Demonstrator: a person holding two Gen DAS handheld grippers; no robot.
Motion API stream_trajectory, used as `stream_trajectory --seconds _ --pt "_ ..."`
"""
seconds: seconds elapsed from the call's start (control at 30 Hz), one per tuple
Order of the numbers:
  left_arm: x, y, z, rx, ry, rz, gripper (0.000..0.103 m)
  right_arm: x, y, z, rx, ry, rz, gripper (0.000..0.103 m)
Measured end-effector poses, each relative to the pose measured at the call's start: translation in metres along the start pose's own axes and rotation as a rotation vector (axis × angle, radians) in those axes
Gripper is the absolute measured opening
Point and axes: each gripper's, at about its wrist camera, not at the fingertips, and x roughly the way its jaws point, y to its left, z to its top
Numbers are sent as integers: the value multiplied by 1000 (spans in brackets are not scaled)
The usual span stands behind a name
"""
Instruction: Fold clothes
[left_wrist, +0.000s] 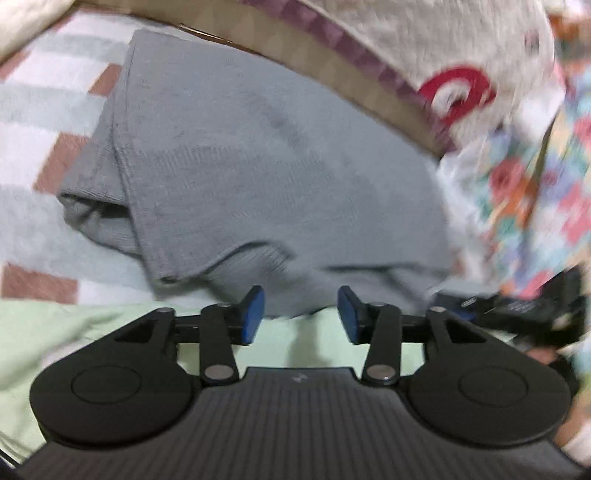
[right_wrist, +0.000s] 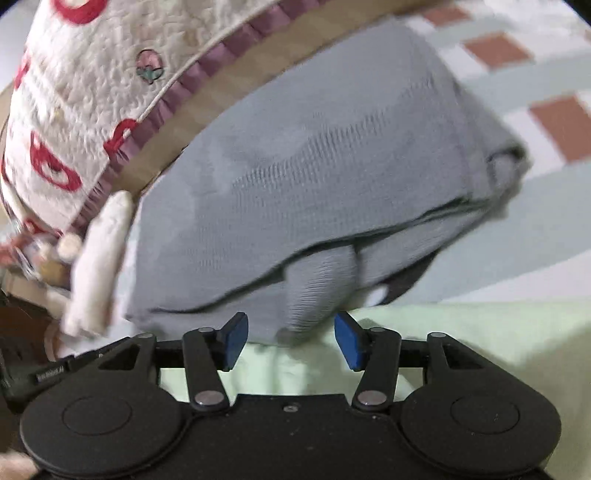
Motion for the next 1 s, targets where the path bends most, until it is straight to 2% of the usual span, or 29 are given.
stream_trajectory --seconds 0.07,0.13,0.23,0.27,0.3,0.33,0.37,0.4,0.47,0.5,0.57,0.6,0.63,0.7,0.83,0.87,0.9,0.97,1.0 --pt "4 4 6 -93 5 -52 57 14 1 3 62 31 8 58" --pt "16 2 11 -141 27 -43 62 23 -2 1 113 39 13 58" --pt "44 1 11 -165 61 85 65 25 -16 -10 205 -11 21 58" --pt "51 1 10 -155 64 126 64 22 -20 -14 223 -45 36 53" --pt "56 0 8 -116 38 159 62 23 -20 -16 208 -63 43 40" --pt "60 -1 6 -68 1 189 58 23 -20 -17 166 -65 46 13" --pt "64 -3 5 -19 -36 219 40 23 -17 -18 119 -83 45 12" --pt "67 -3 5 23 -49 242 31 21 -12 -16 76 -119 55 12" --pt "62 -6 6 46 -84 222 16 12 -2 -9 4 -201 105 12" --pt "54 -10 5 60 -130 199 16 5 3 -6 -27 -244 132 12" --pt "34 -28 2 170 -262 184 15 -8 10 -8 -110 -352 186 12" --pt "30 -33 -2 219 -292 200 15 -11 10 -12 -168 -386 174 12" --pt "28 -37 -6 264 -306 225 15 -4 10 -15 -229 -371 124 10" --pt "39 -32 -6 262 -207 244 15 18 9 -22 -323 -284 25 11" --pt "61 -11 2 157 43 274 19 29 5 -25 -311 -196 -47 18" --pt "61 -8 0 150 72 277 21 27 6 -24 -306 -190 -66 32" --pt "58 -8 -1 153 78 270 23 26 7 -22 -301 -184 -84 36" --pt "38 -6 -3 152 60 244 45 18 5 -23 -282 -162 -95 45" --pt "27 -5 -4 151 49 230 47 13 3 -23 -272 -150 -97 48"
